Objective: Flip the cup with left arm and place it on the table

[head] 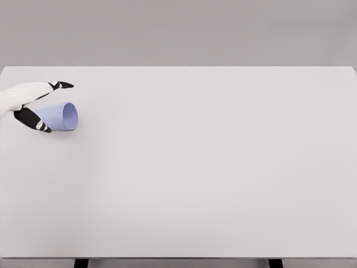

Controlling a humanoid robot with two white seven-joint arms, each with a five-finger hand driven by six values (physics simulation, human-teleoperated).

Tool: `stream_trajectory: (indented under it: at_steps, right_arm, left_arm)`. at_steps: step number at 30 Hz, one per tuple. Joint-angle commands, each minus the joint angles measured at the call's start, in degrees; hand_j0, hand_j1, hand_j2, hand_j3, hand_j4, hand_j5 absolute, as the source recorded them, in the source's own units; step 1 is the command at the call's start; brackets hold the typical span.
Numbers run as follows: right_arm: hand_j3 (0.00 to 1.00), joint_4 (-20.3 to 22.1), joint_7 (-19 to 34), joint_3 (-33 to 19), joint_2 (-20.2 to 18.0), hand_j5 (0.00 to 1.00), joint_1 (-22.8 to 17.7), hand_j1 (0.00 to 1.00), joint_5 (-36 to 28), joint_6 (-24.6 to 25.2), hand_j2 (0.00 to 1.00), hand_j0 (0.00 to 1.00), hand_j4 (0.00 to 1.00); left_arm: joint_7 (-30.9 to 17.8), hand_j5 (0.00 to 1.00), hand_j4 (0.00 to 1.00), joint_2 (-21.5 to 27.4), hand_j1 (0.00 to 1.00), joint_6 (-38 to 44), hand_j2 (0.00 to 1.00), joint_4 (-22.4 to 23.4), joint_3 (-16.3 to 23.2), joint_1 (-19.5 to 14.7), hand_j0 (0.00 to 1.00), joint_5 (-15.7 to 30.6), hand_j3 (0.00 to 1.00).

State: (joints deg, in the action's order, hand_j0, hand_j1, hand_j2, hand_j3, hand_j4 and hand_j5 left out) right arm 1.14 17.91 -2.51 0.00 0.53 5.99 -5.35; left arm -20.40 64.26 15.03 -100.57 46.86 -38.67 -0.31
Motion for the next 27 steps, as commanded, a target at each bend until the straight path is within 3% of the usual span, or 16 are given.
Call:
stream_trajectory:
  at_steps: [1, 7, 27]
  right_arm:
    - [1.0, 0.0, 0.0, 0.1, 0.0, 1.0, -0.1, 1.0, 0.0, 0.0, 1.0, 1.0, 1.0]
    - [1.0, 0.0, 0.0, 0.0, 0.0, 1.0, -0.1, 1.0, 0.0, 0.0, 1.0, 1.0, 1.0]
    - [1.0, 0.0, 0.0, 0.1, 0.0, 1.0, -0.1, 1.0, 0.0, 0.0, 1.0, 1.0, 1.0]
  left_arm:
    - [0.2, 1.0, 1.0, -0.4, 1.0, 0.0, 1.0, 0.2, 0.6, 0.0, 1.0, -2.3, 1.0]
    - [0.2, 1.0, 1.0, -3.4, 1.0, 0.1, 1.0, 3.6, 1.3, 0.2, 1.0, -2.6, 1.0]
    - [0.7, 1.0, 1.0, -5.4, 1.0, 0.2, 1.0, 8.4, 1.9, 1.2, 1.0, -4.1, 1.0]
